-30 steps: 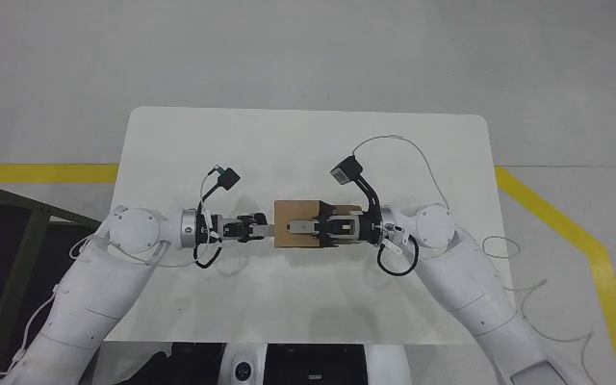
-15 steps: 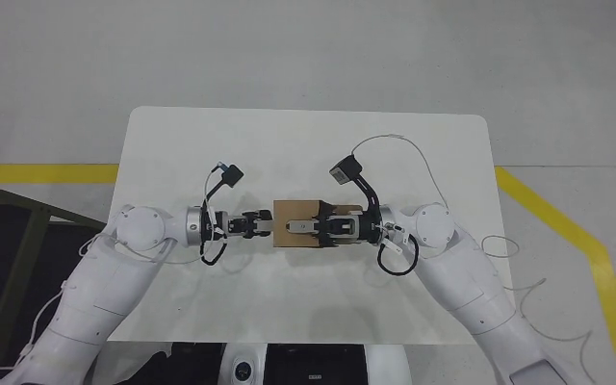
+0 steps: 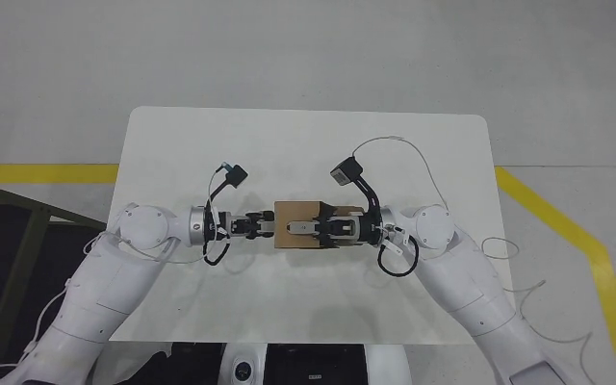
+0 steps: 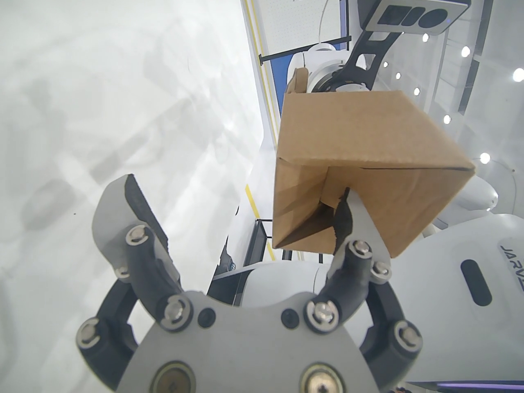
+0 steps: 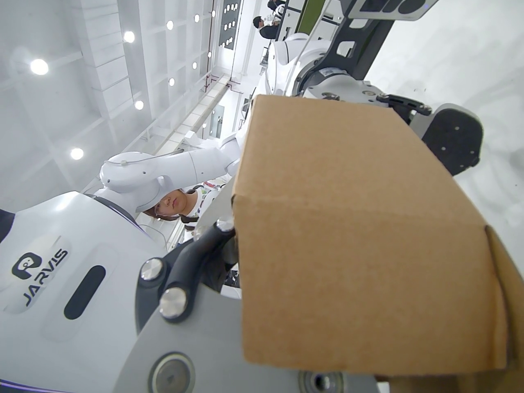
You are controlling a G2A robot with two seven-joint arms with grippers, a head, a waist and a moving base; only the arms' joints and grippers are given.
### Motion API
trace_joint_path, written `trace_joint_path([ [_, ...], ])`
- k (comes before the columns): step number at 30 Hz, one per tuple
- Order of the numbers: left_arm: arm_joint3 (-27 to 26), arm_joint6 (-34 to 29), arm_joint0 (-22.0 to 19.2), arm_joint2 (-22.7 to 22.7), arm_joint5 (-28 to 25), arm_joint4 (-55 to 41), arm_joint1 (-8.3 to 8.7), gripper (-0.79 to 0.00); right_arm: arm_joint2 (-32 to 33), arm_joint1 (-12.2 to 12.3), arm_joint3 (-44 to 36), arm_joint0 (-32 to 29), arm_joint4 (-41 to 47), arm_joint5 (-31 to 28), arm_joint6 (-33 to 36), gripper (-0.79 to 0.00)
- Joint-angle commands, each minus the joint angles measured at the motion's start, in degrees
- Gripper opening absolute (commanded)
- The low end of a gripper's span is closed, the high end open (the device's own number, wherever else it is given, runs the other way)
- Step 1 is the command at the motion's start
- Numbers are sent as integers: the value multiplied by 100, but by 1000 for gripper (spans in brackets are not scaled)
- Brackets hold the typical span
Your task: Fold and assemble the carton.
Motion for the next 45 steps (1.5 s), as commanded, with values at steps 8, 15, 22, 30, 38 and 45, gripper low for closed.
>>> trace_joint_path([
  [8, 42, -44, 9, -76, 39, 106, 9, 0, 34, 9, 67, -25, -105, 38, 7, -785],
  [15, -88, -156, 155, -418, 90, 330, 98, 0, 126, 65, 191, -75, -458, 232, 75, -785],
  [22, -495, -495, 228, -755, -82, 850, 206, 0, 65, 65, 198, -141, -536, 284, 43, -785],
  [30, -530, -638, 332, -601, 291, 1130, 223, 0, -44, 16, 181, -78, -364, 208, -14, -785],
  [38, -434, -447, 236, -428, 474, 1145, 185, 0, -106, -4, 77, -69, -317, 212, -2, -785],
  [45, -396, -345, 107, -311, 538, 1093, 150, 0, -176, -30, 64, -42, -305, 201, -24, -785],
])
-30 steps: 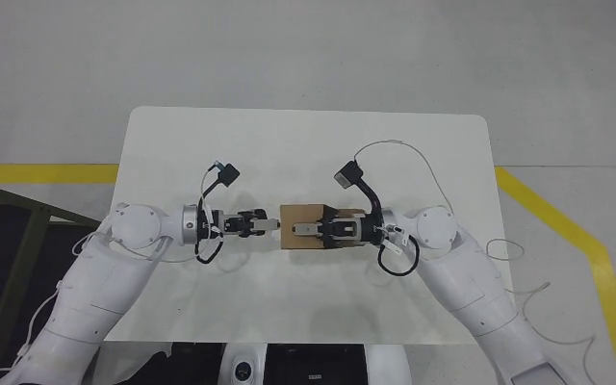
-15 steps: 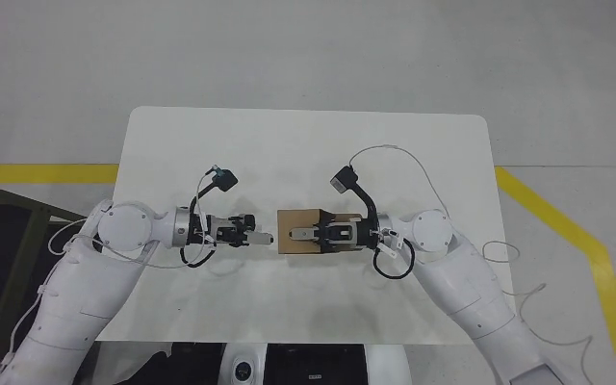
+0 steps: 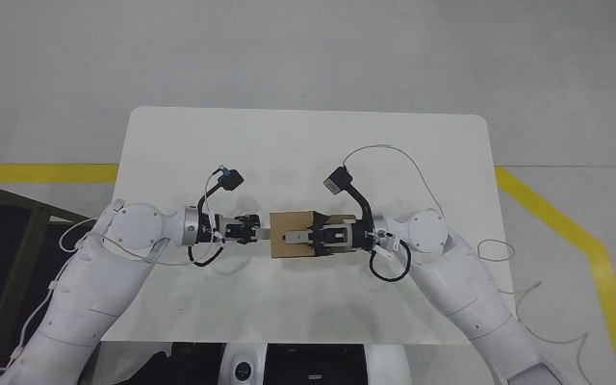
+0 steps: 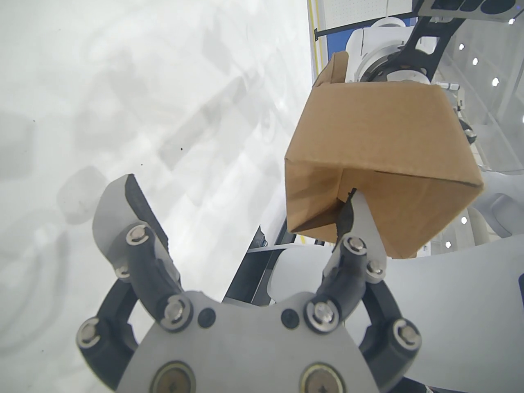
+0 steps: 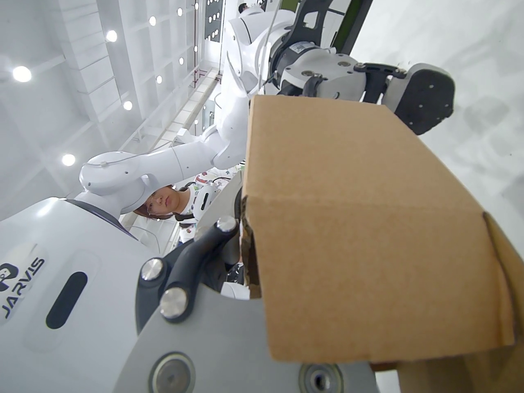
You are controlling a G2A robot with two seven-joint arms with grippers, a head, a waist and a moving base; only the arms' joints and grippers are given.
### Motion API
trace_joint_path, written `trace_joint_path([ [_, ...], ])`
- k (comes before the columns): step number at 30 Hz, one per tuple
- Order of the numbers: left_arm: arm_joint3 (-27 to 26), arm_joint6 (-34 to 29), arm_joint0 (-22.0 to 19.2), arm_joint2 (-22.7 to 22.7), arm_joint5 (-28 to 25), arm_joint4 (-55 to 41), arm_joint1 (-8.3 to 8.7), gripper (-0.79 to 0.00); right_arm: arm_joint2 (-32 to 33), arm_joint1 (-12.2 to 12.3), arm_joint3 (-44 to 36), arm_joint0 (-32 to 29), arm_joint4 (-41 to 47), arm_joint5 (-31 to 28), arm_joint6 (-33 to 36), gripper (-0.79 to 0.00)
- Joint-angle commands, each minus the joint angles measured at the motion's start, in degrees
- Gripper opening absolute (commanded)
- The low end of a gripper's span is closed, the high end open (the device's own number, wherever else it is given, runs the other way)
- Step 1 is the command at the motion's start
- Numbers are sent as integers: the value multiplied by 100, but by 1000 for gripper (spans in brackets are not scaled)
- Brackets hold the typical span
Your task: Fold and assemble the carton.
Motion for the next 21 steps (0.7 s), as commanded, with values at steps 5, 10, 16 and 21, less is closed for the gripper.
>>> trace_joint_path([
  [5, -17, 45, -44, 73, -27, -122, -24, 0, -29, -15, 30, 25, 19, -19, 9, -785],
  [10, -8, 56, -77, 108, -59, -155, -36, 0, -34, -23, 74, 30, 40, -42, 13, -785],
  [16, -26, 55, -97, 189, -121, -277, -59, 0, -27, -26, 83, 25, 53, -43, 25, -785],
  [21, 27, 78, -103, 272, -150, -309, -80, 0, 13, -39, 161, -76, 311, -142, -95, -785],
])
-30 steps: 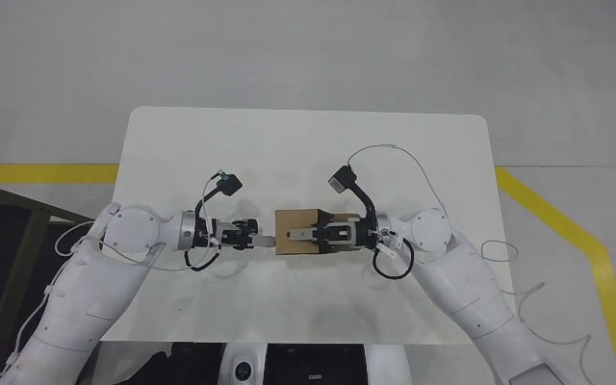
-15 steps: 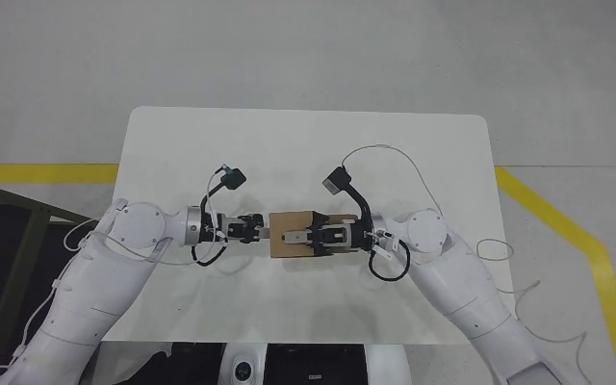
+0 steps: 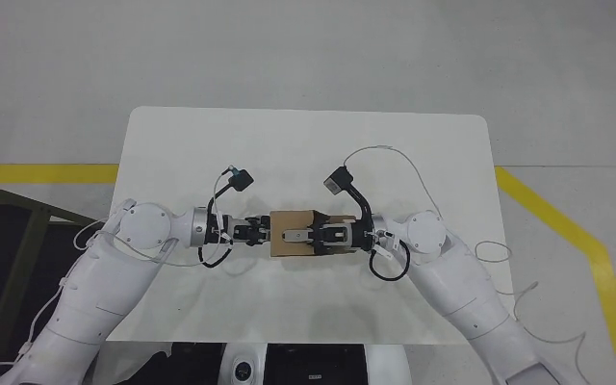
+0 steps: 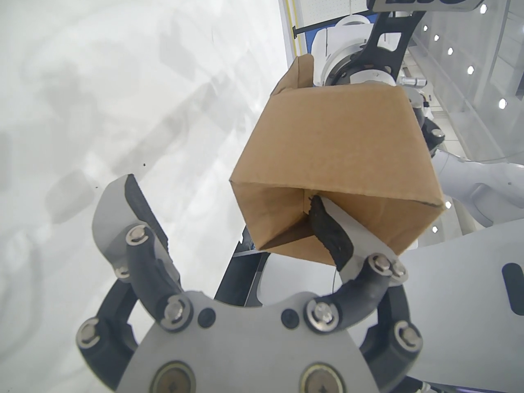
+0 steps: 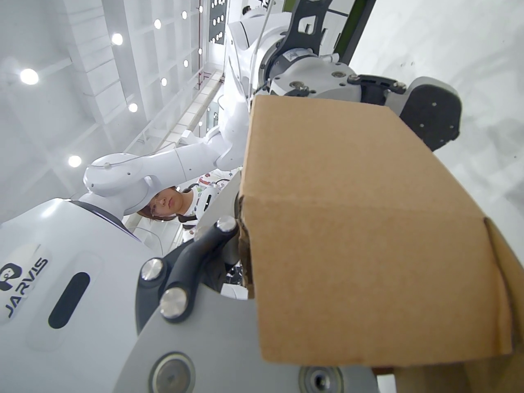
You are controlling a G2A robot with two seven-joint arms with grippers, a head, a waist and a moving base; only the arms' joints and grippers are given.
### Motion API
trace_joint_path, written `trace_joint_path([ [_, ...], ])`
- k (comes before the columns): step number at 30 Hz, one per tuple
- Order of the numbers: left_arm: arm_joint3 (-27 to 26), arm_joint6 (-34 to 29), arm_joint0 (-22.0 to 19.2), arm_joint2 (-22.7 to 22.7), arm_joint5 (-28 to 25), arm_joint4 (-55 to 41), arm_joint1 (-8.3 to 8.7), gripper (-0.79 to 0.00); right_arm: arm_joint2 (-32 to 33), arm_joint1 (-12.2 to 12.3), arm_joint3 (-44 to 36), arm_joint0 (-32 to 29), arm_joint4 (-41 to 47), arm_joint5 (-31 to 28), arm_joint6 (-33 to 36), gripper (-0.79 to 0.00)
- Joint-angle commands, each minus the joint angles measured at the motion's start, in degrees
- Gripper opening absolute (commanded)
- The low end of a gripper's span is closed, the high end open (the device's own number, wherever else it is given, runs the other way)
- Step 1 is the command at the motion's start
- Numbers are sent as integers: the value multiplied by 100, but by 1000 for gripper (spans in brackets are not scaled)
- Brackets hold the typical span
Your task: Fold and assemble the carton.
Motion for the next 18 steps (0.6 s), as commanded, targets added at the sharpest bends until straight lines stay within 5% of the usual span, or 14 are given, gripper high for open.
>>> trace_joint_path([
  [1, 40, 8, 6, -6, -3, 7, 1, 0, 31, 5, 40, -27, 34, -32, 3, -785],
  [18, 115, 408, 291, -188, -201, -298, 5, 0, 121, -17, 53, -127, 441, -180, 103, -785],
])
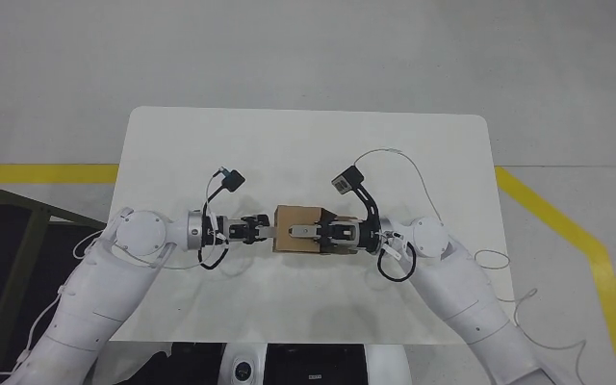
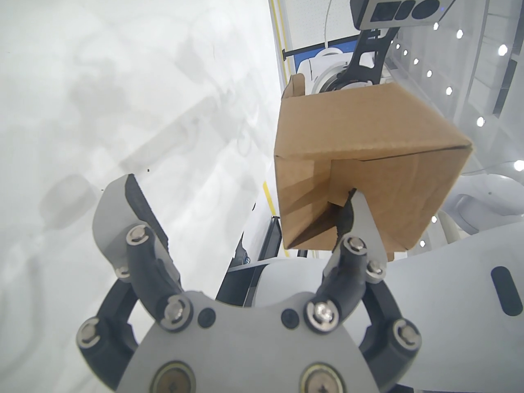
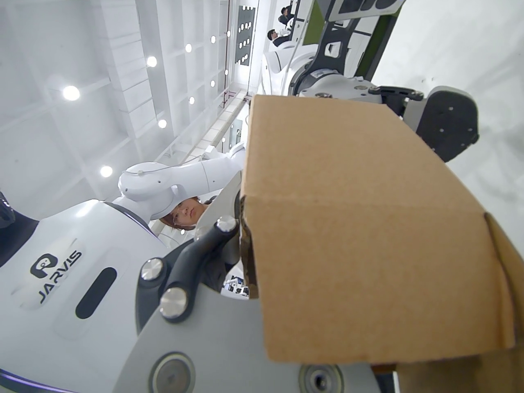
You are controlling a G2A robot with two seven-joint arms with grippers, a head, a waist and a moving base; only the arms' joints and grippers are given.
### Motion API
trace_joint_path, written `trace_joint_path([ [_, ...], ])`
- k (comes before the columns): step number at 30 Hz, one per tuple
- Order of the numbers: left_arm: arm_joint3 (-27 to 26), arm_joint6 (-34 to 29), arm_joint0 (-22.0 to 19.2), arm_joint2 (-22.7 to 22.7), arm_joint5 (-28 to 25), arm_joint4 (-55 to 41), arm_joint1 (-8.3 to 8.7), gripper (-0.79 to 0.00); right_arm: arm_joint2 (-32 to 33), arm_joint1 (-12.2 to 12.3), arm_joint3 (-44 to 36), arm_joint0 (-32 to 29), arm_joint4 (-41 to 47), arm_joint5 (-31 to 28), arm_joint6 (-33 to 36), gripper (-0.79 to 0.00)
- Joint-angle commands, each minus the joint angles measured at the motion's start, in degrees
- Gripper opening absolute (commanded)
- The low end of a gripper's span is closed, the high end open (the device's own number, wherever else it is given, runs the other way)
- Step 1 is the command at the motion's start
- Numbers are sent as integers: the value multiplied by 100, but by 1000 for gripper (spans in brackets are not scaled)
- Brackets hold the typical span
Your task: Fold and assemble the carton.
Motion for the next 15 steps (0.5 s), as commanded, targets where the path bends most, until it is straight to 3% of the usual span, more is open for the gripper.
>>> trace_joint_path([
  [1, 17, 28, -3, 10, -26, -62, -10, 0, -9, -8, -14, 22, 8, 8, 1, -785],
  [15, 55, 124, -72, 139, -73, -244, -76, 0, -40, -47, 15, 65, 39, -41, 24, -785],
])
